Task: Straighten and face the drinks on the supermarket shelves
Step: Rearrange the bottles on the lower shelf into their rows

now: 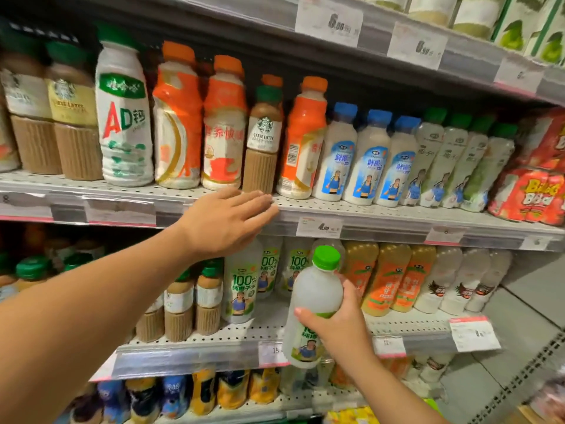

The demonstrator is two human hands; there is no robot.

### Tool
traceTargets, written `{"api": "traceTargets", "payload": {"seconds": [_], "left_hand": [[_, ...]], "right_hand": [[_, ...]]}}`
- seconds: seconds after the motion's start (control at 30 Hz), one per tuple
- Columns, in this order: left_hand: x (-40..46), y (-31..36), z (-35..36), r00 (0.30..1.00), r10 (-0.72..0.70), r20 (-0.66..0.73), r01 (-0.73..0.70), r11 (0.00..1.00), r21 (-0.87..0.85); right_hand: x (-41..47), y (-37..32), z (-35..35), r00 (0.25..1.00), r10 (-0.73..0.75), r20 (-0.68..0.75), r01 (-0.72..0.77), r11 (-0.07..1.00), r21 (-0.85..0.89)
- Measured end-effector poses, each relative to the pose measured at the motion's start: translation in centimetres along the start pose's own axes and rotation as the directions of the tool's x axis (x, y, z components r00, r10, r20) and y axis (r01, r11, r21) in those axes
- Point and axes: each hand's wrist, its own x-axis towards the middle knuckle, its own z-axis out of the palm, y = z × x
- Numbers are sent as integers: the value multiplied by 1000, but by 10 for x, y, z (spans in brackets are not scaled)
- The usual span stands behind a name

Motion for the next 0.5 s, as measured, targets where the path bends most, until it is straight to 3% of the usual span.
{"api": "traceTargets", "payload": {"seconds": [0.17, 0.5], "left_hand": [[2, -2, 10, 995, -11, -97, 9, 1000, -20], [-2, -2, 23, 996, -13, -92, 16, 999, 29]], "right_hand": [[29, 16, 18, 999, 42, 1, -42, 999, 11], [64, 29, 34, 992, 106, 73, -104, 994, -32]]}}
